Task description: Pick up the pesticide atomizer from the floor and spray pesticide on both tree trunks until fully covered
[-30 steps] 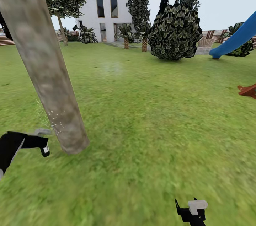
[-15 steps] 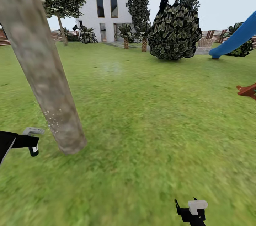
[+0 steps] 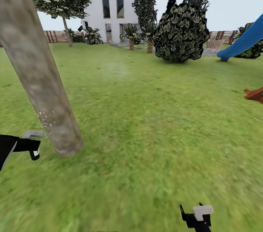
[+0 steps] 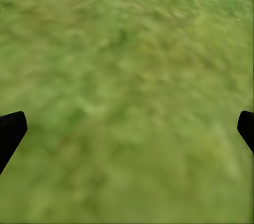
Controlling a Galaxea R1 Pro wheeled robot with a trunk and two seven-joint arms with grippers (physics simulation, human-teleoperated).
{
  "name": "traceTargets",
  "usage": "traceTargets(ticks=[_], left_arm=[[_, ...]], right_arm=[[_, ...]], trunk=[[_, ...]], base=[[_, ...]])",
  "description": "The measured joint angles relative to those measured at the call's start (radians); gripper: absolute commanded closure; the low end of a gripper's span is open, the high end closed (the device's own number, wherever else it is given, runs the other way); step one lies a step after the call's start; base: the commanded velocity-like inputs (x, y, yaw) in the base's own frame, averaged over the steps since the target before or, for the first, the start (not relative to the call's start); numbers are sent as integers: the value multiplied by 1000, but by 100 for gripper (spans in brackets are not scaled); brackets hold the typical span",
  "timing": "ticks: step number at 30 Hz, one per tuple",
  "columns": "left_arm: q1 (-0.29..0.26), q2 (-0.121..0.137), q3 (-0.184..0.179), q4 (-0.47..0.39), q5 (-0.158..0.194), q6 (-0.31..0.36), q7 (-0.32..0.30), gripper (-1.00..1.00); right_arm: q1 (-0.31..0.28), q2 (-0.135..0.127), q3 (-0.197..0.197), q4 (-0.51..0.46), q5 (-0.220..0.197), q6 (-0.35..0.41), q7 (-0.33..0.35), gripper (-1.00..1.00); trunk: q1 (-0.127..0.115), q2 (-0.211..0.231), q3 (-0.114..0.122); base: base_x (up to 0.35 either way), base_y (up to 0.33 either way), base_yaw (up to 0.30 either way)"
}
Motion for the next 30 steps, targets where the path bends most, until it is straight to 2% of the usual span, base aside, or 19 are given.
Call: traceTargets(ticks=[8, 9, 10, 12, 13, 22, 24, 26, 28, 30], left_arm=[[0, -3, 1, 1, -1, 2, 2, 100], [0, -19, 1, 3, 3, 3, 19, 100], [0, -45, 0, 4, 3, 2, 75, 100], [0, -90, 0, 3, 9, 3, 142, 100], [0, -101, 0, 2, 4, 3, 152, 100], [0, -107, 0, 9, -2, 5, 165, 100], [0, -106, 0, 30, -4, 3, 193, 100], [0, -106, -1, 82, 15, -2, 235, 100], [0, -105, 30, 131, 28, -9, 267, 100], [1, -105, 90, 161, 30, -52, 287, 100]], right_arm=[[0, 0, 0, 0, -1, 0, 0, -100], [0, 0, 0, 0, -1, 0, 0, -100], [0, 0, 0, 0, -1, 0, 0, -100], [0, 0, 0, 0, -2, 0, 0, -100], [0, 0, 0, 0, -2, 0, 0, -100], [0, 0, 0, 0, -2, 0, 0, -100], [0, 0, 0, 0, -1, 0, 0, -100], [0, 0, 0, 0, -2, 0, 0, -100], [0, 0, 0, 0, -2, 0, 0, -100], [0, 0, 0, 0, -2, 0, 0, -100]], trunk=[[0, 0, 0], [0, 0, 0], [0, 0, 0], [0, 0, 0], [0, 0, 0], [0, 0, 0], [0, 0, 0], [0, 0, 0], [0, 0, 0], [0, 0, 0]], base=[[0, -270, 227], [0, -270, 15], [0, -269, 8], [0, -270, 2], [0, -270, 0], [0, -271, 4], [0, -271, 174], [0, -271, 268], [16, -271, 271], [103, -265, 124]])
